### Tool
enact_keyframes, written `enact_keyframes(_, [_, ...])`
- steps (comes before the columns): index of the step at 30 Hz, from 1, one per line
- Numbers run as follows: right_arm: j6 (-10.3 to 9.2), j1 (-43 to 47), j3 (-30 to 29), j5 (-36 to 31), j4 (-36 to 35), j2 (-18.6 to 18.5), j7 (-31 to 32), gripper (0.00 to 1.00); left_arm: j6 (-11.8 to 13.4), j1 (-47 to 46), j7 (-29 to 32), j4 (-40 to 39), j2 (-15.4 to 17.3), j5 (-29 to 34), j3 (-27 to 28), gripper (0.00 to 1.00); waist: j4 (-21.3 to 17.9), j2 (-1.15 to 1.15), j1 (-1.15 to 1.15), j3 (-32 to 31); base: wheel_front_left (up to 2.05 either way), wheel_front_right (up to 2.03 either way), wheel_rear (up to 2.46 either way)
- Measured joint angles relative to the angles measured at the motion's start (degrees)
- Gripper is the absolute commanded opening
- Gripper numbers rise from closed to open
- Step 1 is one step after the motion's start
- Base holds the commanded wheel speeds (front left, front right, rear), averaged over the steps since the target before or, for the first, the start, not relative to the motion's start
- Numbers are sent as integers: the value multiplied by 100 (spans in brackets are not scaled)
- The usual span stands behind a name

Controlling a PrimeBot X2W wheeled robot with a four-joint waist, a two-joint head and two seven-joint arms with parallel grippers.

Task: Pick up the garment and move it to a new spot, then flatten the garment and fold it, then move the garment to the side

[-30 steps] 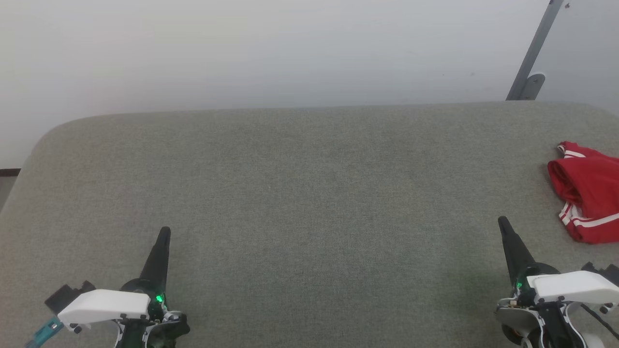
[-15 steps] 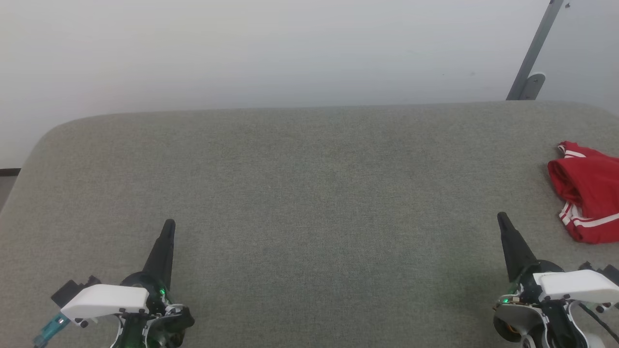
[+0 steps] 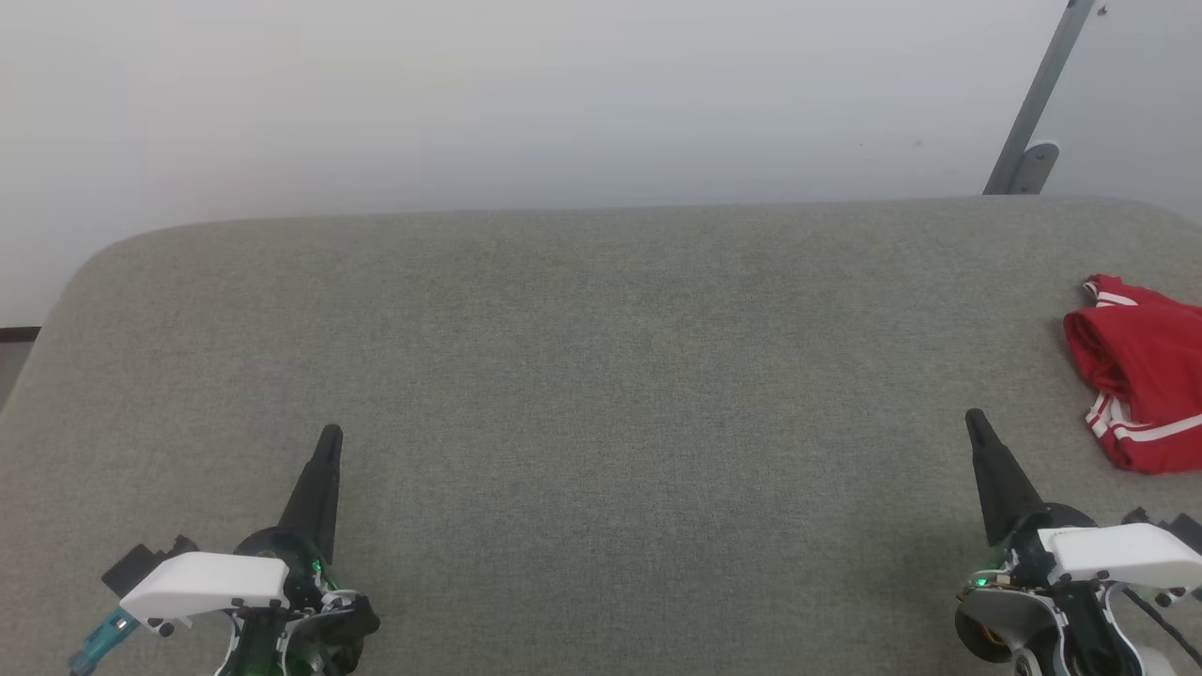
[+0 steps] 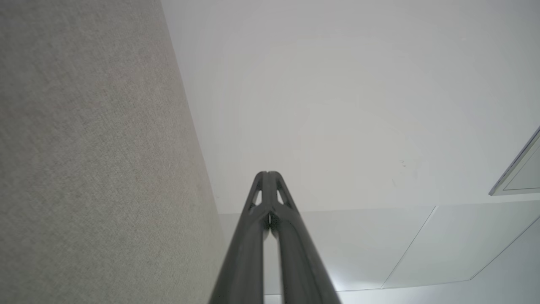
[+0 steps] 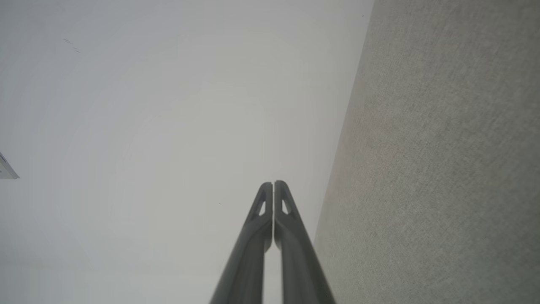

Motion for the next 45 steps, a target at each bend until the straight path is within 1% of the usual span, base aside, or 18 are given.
enact_keyframes(45, [0,-1,0,1,-1,0,3,0,0,0,0,0,0,0,0,0,0,0,0,0,0,0,0])
